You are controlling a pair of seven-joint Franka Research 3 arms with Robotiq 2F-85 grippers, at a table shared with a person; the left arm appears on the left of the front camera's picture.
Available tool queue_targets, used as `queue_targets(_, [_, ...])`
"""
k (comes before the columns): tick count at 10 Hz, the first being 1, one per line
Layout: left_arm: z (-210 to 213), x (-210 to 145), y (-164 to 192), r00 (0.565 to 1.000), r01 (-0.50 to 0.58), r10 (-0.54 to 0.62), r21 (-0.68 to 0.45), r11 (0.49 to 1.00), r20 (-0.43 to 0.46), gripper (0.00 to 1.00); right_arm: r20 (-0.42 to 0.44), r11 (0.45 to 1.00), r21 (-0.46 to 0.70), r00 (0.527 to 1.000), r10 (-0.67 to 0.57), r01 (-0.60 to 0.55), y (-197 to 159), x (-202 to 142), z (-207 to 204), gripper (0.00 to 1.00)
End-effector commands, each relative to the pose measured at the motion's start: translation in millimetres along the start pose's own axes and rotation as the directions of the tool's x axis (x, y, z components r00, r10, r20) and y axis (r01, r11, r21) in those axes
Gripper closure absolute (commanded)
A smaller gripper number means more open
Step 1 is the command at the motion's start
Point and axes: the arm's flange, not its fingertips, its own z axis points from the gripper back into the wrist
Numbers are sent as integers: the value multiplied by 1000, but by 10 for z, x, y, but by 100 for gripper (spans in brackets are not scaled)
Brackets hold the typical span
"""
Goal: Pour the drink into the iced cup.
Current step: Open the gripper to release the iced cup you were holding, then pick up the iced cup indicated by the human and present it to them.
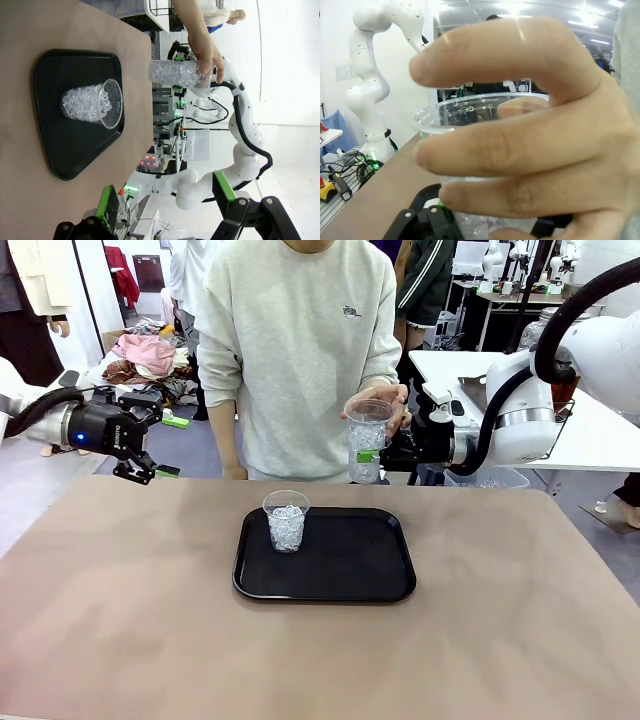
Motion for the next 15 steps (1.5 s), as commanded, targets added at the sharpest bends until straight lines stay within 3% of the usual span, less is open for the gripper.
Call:
queue_targets(1, [5,-14,-5,1000,0,0,-2,1000,1,0,-22,999,-6,999,-33,33,54,14,138,0])
queue_targets(5, [5,-14,-5,1000,0,0,-2,1000,1,0,-22,997,-57,998,-56,55,238,-41,520,0])
queue_targets(8, [5,-14,-5,1000,0,0,-2,1000,1,0,-23,996,-69,998,-58,57,615,-62,841,0])
queue_targets(11, [5,-14,-5,1000,0,0,-2,1000,1,0,-48,997,-75,999,-10,6,999,-106,1116,0])
queue_targets(15, [5,-14,-5,1000,0,0,-2,1000,1,0,-21,993,-116,1000,23,-25,1222,-178,1246,0])
